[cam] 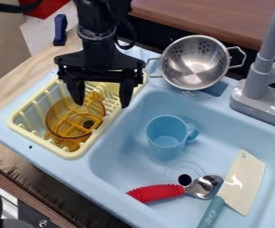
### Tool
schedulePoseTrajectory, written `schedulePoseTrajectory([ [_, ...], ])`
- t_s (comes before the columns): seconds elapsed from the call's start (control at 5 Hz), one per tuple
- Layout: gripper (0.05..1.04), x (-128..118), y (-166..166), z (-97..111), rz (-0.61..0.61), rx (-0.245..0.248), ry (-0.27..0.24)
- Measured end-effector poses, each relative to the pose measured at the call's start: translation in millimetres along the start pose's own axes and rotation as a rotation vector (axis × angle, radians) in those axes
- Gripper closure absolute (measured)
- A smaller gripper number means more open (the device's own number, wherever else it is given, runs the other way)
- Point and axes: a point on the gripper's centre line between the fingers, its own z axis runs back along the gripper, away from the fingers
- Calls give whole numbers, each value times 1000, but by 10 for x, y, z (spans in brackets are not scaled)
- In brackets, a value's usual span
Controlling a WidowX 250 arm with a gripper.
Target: Moved the spoon to the left side of the sink
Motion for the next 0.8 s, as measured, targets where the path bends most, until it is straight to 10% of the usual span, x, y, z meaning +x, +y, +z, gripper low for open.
schedulePoseTrajectory([
  [0.2, 85, -44, 7, -45, -14, 8, 23],
  [0.8, 85, -435, -440, 125, -748, -62, -23],
])
